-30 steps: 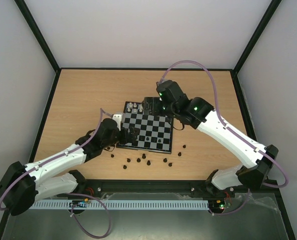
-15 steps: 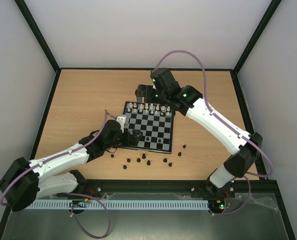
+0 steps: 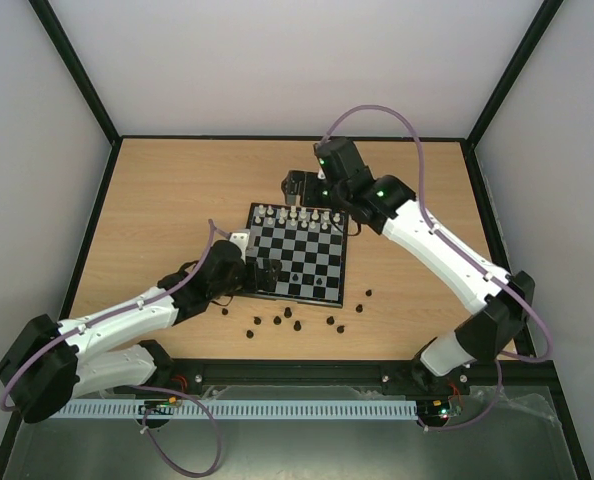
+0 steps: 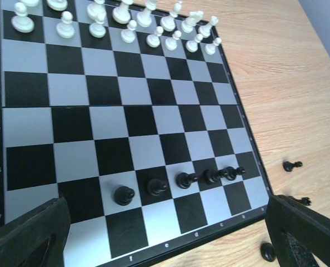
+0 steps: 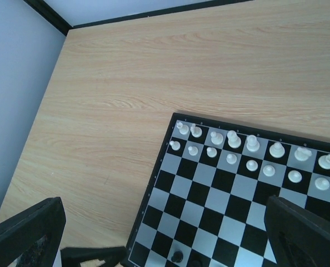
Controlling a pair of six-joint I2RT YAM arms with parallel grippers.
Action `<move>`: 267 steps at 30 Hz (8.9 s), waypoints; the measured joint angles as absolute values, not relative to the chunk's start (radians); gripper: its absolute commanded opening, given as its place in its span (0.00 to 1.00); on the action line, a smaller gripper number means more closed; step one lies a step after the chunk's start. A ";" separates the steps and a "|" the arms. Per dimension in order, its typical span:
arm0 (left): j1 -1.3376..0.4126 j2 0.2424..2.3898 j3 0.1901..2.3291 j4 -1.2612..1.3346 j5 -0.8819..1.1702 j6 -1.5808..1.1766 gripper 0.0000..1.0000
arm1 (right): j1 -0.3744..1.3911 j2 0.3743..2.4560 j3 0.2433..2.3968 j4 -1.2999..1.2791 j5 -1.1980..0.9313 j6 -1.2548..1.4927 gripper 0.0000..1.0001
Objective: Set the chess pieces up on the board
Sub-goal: Pick up the chess piece at the center of the board, then place the chess piece on the chessboard, then pick up the chess piece at the center of the board.
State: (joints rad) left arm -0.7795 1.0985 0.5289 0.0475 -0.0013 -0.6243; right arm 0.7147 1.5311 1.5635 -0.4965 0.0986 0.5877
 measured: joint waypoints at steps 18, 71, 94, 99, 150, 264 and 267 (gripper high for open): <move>-0.767 1.062 0.515 -0.222 -0.245 -0.777 0.99 | 0.714 1.333 1.106 -0.383 0.087 0.479 0.99; -0.769 1.175 0.493 -0.441 -0.446 -0.970 0.32 | 0.714 1.304 0.972 -0.252 -0.088 0.464 0.99; -0.769 1.219 0.488 -0.392 -0.412 -0.965 0.25 | 0.714 1.304 0.956 -0.239 -0.104 0.464 0.99; -0.769 1.219 0.473 -0.387 -0.401 -0.969 0.25 | 0.714 1.306 0.956 -0.235 -0.109 0.464 0.99; -0.788 1.548 0.894 -0.389 -0.301 -0.762 0.03 | 0.714 1.307 0.954 -0.232 -0.078 0.464 0.99; -0.894 0.839 0.567 -0.281 -0.247 -0.636 0.99 | 0.773 1.365 0.936 -0.500 0.192 0.753 0.89; -0.894 0.834 0.555 -0.281 -0.258 -0.647 0.99 | 0.823 1.360 0.893 -0.514 0.221 0.794 0.83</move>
